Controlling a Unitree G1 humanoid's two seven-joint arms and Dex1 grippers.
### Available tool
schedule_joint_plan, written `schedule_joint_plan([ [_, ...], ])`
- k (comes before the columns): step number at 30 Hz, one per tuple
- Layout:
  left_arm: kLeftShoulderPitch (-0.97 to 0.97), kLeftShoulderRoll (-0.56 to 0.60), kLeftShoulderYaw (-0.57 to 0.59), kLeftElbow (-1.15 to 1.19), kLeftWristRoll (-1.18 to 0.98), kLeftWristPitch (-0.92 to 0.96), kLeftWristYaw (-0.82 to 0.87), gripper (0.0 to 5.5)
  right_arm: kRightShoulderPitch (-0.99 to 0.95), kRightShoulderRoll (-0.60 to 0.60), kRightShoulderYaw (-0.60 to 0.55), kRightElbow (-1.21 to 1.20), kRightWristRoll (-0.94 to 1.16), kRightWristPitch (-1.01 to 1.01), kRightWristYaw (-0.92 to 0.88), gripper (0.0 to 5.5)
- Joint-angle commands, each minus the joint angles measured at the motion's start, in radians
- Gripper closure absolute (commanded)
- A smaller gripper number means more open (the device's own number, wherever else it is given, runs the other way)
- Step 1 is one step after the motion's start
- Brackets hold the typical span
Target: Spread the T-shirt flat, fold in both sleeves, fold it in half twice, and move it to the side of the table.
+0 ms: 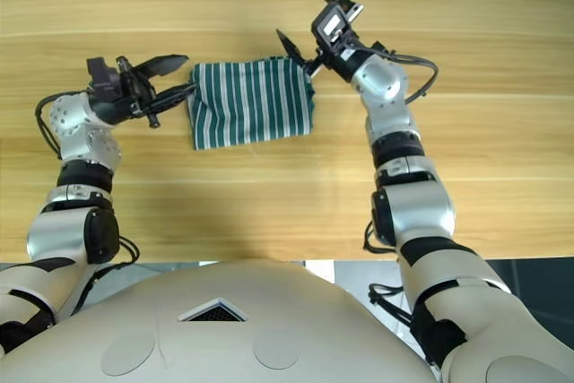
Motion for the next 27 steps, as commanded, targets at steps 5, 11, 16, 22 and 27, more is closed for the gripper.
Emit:
schedule_joint_plan([
  [5, -0.003, 0.009, -0.032, 0.035, 0.045, -0.075, 0.005, 4.83, -0.028, 0.037, 0.092, 0.01, -0.109, -0.013, -0.068, 2.45],
  [11, -0.022, 0.026, -0.07, 0.084, 0.143, -0.168, 0.077, 5.5, -0.029, 0.074, 0.193, 0.006, -0.179, -0.015, -0.035, 3.55],
  [16, -0.026, 0.059, -0.132, 0.123, 0.263, -0.261, 0.159, 5.5, -0.034, 0.09, 0.252, 0.002, -0.208, -0.008, -0.001, 4.41],
  [22, -0.041, 0.092, -0.205, 0.155, 0.396, -0.349, 0.286, 5.5, -0.058, 0.121, 0.291, 0.037, -0.231, 0.014, 0.012, 5.46],
  [27, -0.043, 0.094, -0.236, 0.149, 0.402, -0.363, 0.312, 5.5, -0.061, 0.136, 0.303, 0.06, -0.239, 0.016, 0.008, 5.46],
])
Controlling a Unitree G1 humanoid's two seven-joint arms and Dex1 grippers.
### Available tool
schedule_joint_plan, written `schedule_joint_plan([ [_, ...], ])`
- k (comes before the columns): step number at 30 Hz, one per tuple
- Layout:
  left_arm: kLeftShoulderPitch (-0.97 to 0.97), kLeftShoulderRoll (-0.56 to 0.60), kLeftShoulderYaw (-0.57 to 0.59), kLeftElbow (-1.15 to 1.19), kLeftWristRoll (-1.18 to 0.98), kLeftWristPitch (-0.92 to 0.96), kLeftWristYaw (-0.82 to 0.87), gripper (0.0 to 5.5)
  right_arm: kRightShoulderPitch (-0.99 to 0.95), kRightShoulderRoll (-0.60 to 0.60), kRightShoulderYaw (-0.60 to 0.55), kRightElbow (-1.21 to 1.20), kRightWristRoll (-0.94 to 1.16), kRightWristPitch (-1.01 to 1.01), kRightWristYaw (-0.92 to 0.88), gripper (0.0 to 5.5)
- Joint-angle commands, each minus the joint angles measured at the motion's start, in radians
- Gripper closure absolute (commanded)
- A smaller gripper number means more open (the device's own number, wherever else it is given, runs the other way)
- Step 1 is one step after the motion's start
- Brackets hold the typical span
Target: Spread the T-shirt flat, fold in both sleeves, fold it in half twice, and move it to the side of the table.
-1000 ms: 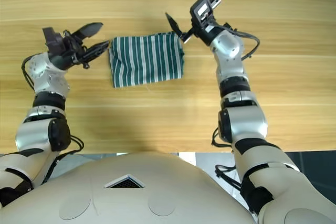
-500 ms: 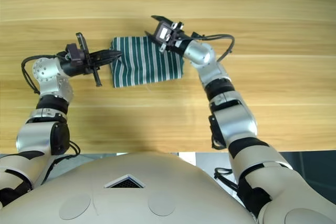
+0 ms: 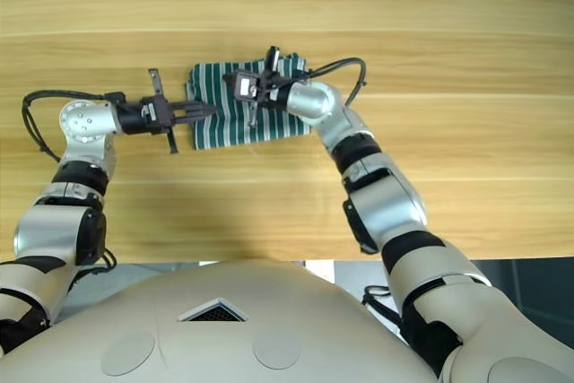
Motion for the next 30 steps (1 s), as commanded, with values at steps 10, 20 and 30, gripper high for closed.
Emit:
schedule_joint_plan([
  [10, -0.034, 0.051, -0.09, 0.026, 0.108, -0.045, 0.127, 5.5, -0.081, 0.018, 0.074, 0.221, -0.135, 0.128, -0.142, 5.46],
  [20, -0.105, 0.148, -0.272, 0.173, 0.515, 0.046, 0.632, 5.5, -0.066, 0.024, 0.087, 0.245, -0.129, 0.117, -0.123, 5.46],
  [30, -0.133, 0.172, -0.422, 0.256, 0.658, 0.113, 0.886, 5.5, -0.07, -0.013, 0.047, 0.283, -0.105, 0.223, -0.174, 5.46],
])
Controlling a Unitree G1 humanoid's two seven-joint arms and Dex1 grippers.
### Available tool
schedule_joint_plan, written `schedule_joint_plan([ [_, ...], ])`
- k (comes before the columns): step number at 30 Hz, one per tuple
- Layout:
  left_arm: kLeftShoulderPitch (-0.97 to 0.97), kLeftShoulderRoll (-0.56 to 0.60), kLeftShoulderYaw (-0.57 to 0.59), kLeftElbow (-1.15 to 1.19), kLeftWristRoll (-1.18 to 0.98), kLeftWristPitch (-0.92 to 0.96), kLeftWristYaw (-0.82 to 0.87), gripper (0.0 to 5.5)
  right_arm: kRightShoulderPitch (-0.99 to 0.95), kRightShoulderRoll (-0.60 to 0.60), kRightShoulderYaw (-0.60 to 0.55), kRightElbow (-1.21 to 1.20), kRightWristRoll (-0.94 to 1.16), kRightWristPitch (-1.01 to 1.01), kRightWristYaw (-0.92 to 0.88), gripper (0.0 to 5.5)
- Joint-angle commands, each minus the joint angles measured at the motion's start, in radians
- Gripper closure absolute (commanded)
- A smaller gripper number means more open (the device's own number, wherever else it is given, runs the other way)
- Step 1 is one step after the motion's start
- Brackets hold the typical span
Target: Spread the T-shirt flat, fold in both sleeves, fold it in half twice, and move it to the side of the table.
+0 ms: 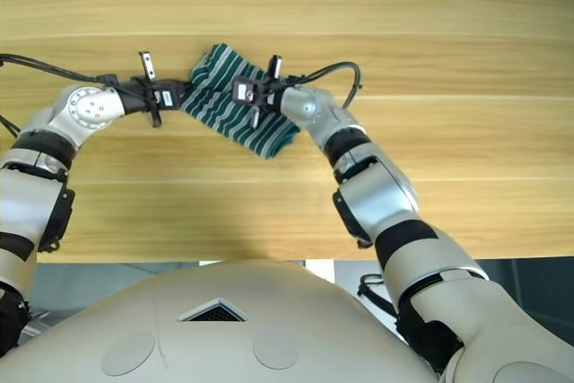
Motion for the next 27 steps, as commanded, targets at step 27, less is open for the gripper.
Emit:
schedule_joint_plan([
  [27, 0.059, -0.104, 0.167, -0.058, -0.396, -0.175, -0.349, 5.5, 0.251, -0.202, -0.159, -0.296, 0.137, 0.137, 0.125, 5.46],
])
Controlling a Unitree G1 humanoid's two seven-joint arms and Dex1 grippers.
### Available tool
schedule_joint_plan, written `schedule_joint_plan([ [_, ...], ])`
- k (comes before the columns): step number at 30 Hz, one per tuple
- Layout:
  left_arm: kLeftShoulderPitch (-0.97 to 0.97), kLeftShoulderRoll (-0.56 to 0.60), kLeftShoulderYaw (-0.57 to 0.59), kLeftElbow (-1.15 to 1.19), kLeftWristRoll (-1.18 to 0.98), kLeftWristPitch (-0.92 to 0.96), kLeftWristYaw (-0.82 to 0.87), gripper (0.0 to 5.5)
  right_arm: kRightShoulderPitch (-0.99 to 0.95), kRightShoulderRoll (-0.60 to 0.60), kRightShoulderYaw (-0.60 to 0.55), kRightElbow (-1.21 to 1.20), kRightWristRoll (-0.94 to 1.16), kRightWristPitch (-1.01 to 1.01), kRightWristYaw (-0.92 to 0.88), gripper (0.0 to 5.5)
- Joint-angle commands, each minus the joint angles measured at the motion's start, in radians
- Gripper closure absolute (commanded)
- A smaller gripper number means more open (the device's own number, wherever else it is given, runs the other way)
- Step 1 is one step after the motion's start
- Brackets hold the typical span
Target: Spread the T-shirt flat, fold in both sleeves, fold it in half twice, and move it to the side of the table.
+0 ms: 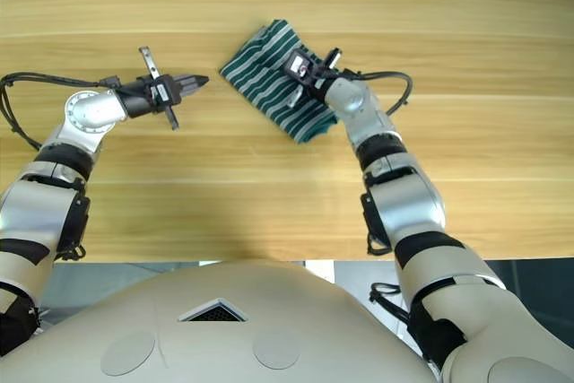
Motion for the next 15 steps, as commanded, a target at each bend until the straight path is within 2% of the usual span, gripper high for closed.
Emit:
schedule_joint_plan([
  [1, -0.011, -0.017, 0.004, -0.021, 0.003, 0.001, -0.027, 5.5, 0.136, -0.049, 0.044, -0.128, -0.014, 0.01, 0.087, 5.46],
  [7, -0.047, -0.033, -0.011, -0.036, 0.036, 0.003, -0.026, 5.5, 0.225, -0.099, 0.055, -0.312, 0.016, 0.031, 0.16, 5.46],
  [11, -0.087, -0.043, -0.041, -0.029, 0.096, 0.012, -0.01, 5.5, 0.254, -0.116, 0.108, -0.318, -0.018, 0.036, 0.188, 5.46],
  [15, -0.1, -0.054, -0.037, -0.026, 0.098, 0.008, -0.004, 5.5, 0.2, -0.098, 0.063, -0.231, 0.022, 0.049, 0.134, 5.46],
])
